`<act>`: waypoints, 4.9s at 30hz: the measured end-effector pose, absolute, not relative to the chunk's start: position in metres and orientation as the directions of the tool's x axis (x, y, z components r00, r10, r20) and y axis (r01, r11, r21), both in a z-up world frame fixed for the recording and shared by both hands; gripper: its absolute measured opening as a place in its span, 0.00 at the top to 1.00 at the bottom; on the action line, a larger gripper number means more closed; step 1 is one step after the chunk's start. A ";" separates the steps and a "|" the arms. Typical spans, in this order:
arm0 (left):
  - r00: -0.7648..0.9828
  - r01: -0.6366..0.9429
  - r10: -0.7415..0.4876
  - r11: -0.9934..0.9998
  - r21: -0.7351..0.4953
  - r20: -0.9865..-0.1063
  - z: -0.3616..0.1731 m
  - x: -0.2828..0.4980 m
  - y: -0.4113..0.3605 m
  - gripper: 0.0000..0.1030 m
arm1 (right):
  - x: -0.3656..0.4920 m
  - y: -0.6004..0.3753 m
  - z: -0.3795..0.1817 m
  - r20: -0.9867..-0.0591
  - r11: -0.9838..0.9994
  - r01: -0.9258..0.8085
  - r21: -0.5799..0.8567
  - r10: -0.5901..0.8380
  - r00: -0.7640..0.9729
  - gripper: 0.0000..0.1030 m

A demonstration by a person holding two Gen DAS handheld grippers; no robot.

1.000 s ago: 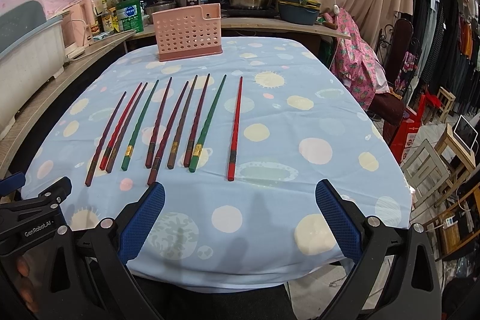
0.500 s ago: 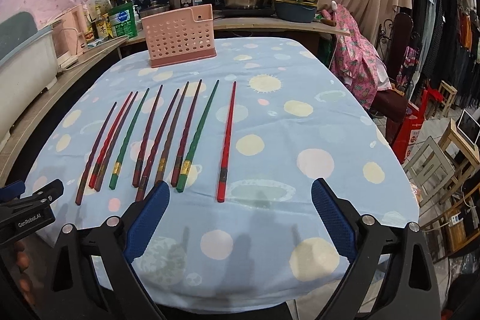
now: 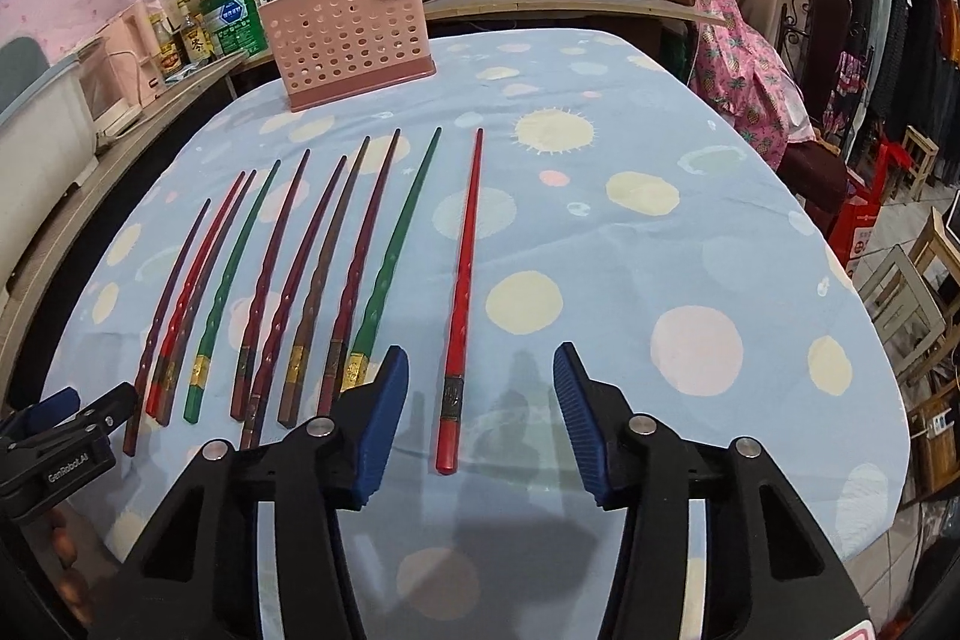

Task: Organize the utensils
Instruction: 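Grasp a dark red chopstick with the left tool while the right tool grasps a red chopstick, then lift both held chopsticks and carry them toward the pink basket with both tools, then lower both chopsticks into the pink basket and open both tools, then move both open tools back down to the remaining chopsticks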

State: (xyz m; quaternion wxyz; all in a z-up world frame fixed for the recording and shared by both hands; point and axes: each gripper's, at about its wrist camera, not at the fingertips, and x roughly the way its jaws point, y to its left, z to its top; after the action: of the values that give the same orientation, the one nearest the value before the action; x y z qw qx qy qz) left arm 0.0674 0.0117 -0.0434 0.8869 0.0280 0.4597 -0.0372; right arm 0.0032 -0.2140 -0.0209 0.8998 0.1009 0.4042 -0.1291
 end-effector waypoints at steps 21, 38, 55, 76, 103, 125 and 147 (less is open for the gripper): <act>0.569 0.127 -0.096 0.992 -0.028 -0.817 -0.045 0.060 0.014 0.92 | -0.004 -0.216 -0.034 -0.759 0.953 0.289 0.088 -0.123 0.639 0.93; 0.707 0.115 -0.154 0.988 -0.103 -0.690 0.070 0.102 0.034 0.93 | 0.021 -0.258 0.085 -0.588 0.946 0.295 0.132 -0.165 0.792 0.93; 0.806 0.128 -0.197 0.979 -0.161 -0.558 0.195 0.237 0.010 0.93 | 0.137 -0.301 0.191 -0.445 0.950 0.209 0.232 -0.088 0.891 0.93; 0.914 0.167 -0.231 0.963 -0.212 -0.332 0.275 0.358 -0.049 0.93 | 0.309 -0.312 0.258 -0.287 0.938 0.126 0.322 -0.030 0.958 0.93; 0.859 0.123 -0.188 0.979 -0.165 -0.476 0.185 0.379 -0.058 0.47 | 0.323 -0.303 0.174 -0.431 0.948 0.157 0.275 -0.024 0.902 0.69; 0.824 0.133 -0.191 0.980 -0.146 -0.534 0.143 0.222 -0.024 0.36 | 0.141 -0.257 0.135 -0.481 0.965 0.145 0.220 -0.022 0.876 0.59; 0.734 0.093 -0.152 0.988 -0.124 -0.662 0.057 0.122 0.009 0.36 | 0.035 -0.205 0.048 -0.621 0.974 0.176 0.145 -0.049 0.782 0.59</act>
State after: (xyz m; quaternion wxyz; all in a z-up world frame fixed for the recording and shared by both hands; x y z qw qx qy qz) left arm 0.1218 0.0089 0.0572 0.9301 -0.0414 0.3590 -0.0658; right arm 0.0348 -0.2052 0.0480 0.9389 0.0977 0.3246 -0.0598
